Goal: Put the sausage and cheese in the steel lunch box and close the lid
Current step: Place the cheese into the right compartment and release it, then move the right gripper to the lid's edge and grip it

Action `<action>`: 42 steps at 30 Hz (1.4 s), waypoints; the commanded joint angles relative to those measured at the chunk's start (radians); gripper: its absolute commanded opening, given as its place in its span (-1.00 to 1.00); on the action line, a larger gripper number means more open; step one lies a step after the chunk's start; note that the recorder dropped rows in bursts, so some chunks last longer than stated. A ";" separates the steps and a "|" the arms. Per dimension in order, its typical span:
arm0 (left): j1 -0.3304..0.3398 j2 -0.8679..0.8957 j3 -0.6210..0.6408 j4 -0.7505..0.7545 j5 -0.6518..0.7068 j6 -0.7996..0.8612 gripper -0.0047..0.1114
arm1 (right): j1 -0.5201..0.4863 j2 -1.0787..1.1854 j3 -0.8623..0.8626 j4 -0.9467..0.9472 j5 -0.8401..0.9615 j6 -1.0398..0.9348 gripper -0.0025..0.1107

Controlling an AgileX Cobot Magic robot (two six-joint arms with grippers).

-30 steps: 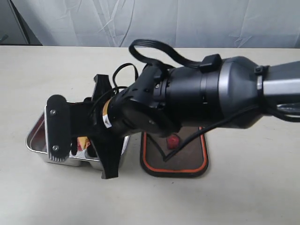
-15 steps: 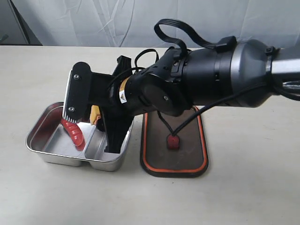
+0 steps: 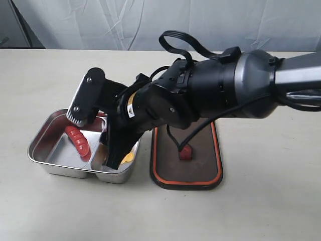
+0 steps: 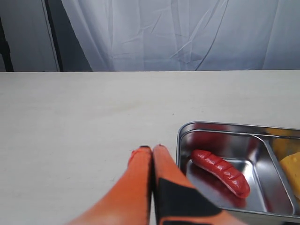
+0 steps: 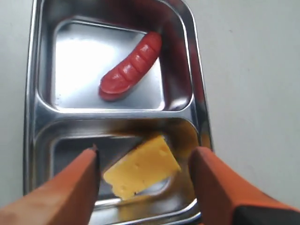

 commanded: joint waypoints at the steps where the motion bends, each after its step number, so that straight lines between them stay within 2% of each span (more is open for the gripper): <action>1: -0.002 -0.007 -0.003 0.004 -0.016 0.000 -0.92 | -0.050 -0.041 -0.002 -0.002 0.086 0.282 0.05; 7: -0.002 -0.007 -0.003 0.006 -0.016 0.000 -0.92 | -0.230 -0.052 -0.002 -0.002 0.302 0.561 0.05; 12: -0.002 -0.007 -0.003 0.006 -0.016 0.000 -0.92 | -0.404 -0.052 -0.002 0.010 0.437 0.575 0.05; 15: -0.002 -0.007 -0.003 0.006 -0.016 0.000 -0.92 | -0.459 -0.035 -0.002 0.027 0.484 0.572 0.05; 42: -0.002 -0.007 -0.003 0.024 -0.016 0.000 -0.92 | -0.479 0.194 0.001 0.050 0.493 0.568 0.04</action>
